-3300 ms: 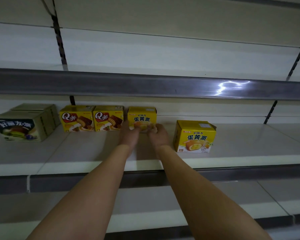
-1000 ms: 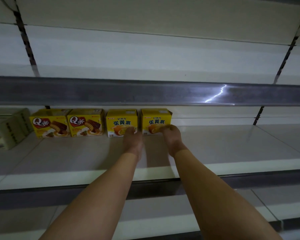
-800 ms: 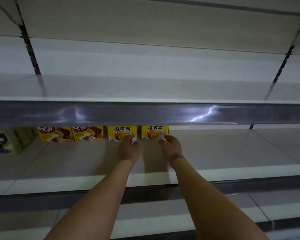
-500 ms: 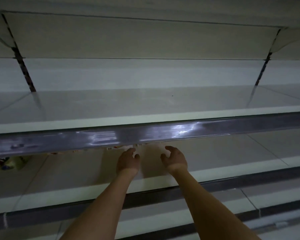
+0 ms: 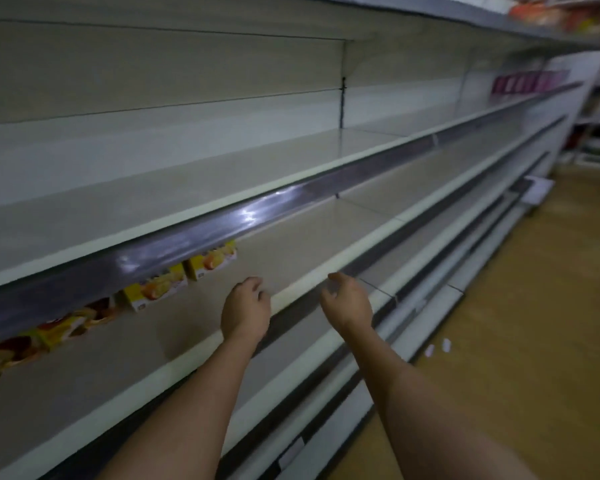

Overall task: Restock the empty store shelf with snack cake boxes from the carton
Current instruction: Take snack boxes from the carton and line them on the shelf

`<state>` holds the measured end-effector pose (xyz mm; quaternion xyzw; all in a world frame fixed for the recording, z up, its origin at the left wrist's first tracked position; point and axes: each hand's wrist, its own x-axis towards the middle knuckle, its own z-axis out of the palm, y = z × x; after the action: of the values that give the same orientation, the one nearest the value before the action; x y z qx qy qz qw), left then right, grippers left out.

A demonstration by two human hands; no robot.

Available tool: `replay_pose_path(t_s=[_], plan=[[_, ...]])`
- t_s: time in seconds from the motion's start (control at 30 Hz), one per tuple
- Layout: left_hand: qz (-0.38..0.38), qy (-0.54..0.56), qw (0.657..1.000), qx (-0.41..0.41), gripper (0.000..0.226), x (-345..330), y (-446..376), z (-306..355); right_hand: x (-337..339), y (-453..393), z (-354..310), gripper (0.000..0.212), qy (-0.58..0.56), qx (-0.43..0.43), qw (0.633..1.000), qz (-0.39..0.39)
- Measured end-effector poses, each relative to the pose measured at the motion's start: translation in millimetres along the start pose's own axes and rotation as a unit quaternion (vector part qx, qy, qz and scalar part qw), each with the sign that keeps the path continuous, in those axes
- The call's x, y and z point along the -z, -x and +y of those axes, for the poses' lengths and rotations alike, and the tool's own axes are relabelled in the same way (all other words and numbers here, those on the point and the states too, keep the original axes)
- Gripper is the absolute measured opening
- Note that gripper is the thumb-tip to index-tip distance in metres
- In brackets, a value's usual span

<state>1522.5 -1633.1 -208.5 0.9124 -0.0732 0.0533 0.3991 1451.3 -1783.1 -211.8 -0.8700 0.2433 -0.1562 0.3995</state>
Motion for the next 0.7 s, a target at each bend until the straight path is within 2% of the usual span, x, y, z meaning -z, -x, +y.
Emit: replay_pose_path(t_s=[0.1,0.23,0.37,0.53,0.7], plan=[[-0.046,0.014,0.998,-0.049,0.030,-9,24,7,18,37,22,0.047,0.053,-0.040,0.997,0.036],[-0.139,0.018,0.988,-0.070,0.029,-37,64,9,44,87,63,0.045,0.115,-0.090,0.987,0.064],[-0.208,0.015,0.974,-0.092,0.029,-70,119,15,68,141,104,0.045,0.098,-0.184,0.973,0.098],[-0.290,0.016,0.946,-0.147,0.027,-106,195,47,104,229,147,0.045,0.123,-0.271,0.944,0.142],[-0.361,-0.015,0.900,-0.243,0.032,-126,292,68,144,333,183,0.043,0.140,-0.341,0.908,0.198]])
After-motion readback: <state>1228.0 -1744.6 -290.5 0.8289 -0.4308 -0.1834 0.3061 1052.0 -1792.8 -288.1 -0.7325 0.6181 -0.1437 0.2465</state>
